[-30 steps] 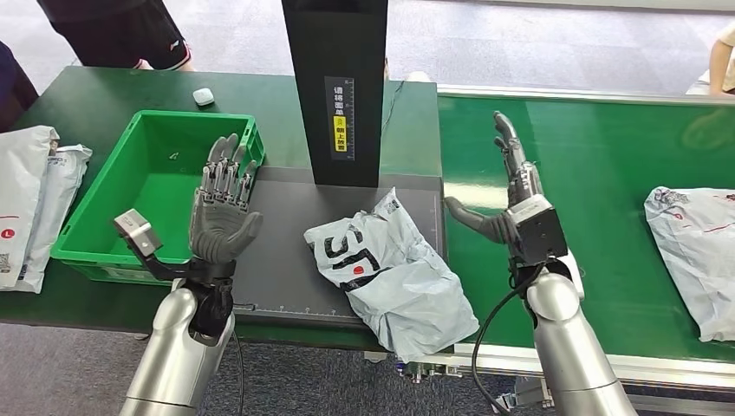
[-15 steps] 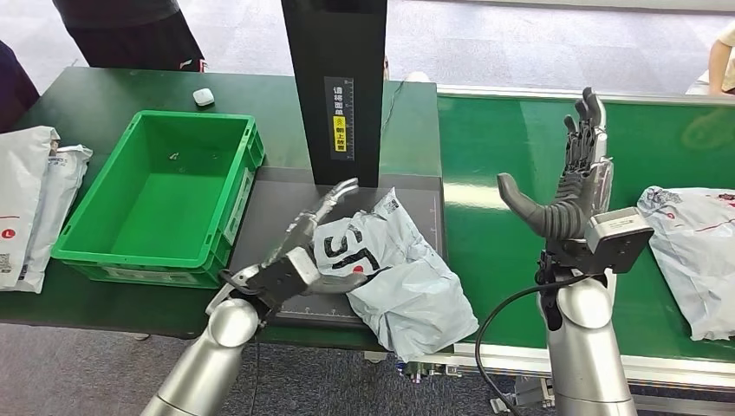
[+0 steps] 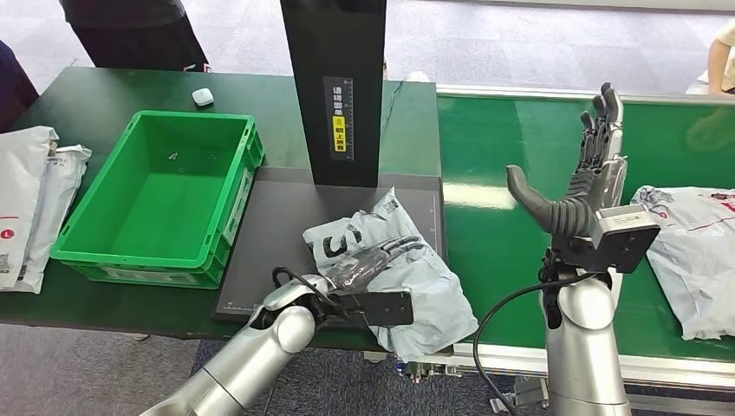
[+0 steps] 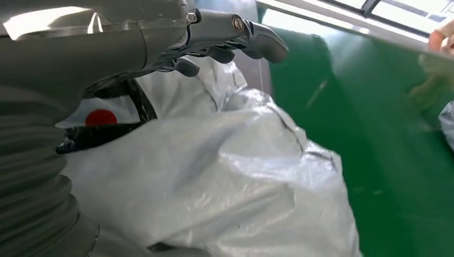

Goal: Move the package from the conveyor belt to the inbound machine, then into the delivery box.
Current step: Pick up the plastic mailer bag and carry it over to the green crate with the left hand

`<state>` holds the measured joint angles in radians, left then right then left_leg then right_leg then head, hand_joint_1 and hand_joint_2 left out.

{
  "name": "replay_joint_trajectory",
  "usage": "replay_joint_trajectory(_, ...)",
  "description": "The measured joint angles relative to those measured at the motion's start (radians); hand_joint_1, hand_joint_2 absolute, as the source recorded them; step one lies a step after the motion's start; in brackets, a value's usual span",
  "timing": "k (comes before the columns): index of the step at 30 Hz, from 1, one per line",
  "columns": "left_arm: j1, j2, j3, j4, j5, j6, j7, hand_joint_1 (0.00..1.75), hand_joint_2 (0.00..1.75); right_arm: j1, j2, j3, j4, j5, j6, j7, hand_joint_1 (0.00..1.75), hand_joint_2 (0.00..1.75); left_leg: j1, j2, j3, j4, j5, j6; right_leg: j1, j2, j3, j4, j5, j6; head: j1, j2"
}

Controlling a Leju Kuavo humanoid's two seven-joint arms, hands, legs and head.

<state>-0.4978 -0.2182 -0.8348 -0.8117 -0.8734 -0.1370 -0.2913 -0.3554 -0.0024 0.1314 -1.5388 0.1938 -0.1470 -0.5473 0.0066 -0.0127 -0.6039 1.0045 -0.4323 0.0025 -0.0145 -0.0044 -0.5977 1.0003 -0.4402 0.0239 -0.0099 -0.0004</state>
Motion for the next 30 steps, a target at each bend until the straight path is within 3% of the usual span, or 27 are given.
replay_joint_trajectory(6,-0.027,-0.02,-0.015,0.118,-0.052,0.001,0.077,0.09,1.75,0.002,0.019,-0.016,0.0,0.019,-0.008,0.0,0.0,1.75,0.0,0.0,0.0,0.0,0.0,0.0,0.0,0.0,0.0,0.0,0.0,0.0,0.0,0.0)
replay_joint_trajectory(7,-0.033,-0.024,-0.016,0.138,-0.059,0.0,0.086,0.27,1.75,0.002,0.023,-0.018,0.001,0.022,-0.011,0.0,0.0,1.75,0.0,0.0,0.0,0.0,0.0,0.0,0.0,0.0,0.0,0.0,0.0,0.0,0.0,0.0)
replay_joint_trajectory(10,-0.051,-0.037,-0.016,0.182,-0.073,-0.002,0.099,1.4,1.75,0.002,0.03,-0.023,0.003,0.029,-0.016,0.0,0.0,1.75,0.0,0.0,0.001,0.0,0.0,0.0,0.0,0.0,0.001,0.0,0.0,0.0,0.0,0.0)
replay_joint_trajectory(11,-0.055,-0.04,-0.016,0.191,-0.076,0.0,0.102,1.65,1.75,0.002,0.032,-0.025,0.004,0.031,-0.017,0.0,0.0,1.75,0.0,0.0,0.001,0.0,0.0,0.0,0.0,0.0,0.001,0.0,0.0,0.0,0.0,0.0)
replay_joint_trajectory(12,-0.058,-0.042,-0.015,0.197,-0.078,0.002,0.106,1.71,1.75,0.002,0.034,-0.026,0.005,0.031,-0.017,0.0,0.0,1.75,0.0,0.0,0.001,0.0,0.0,0.0,0.0,0.0,0.002,0.0,0.0,0.0,0.0,0.0)
replay_joint_trajectory(30,-0.084,-0.045,0.016,0.209,-0.103,0.028,0.112,1.75,1.75,0.0,0.042,-0.043,0.011,0.031,-0.017,0.003,0.0,1.75,0.0,0.0,0.005,0.0,0.0,0.0,0.0,0.0,0.006,0.0,0.0,0.0,0.0,0.0)
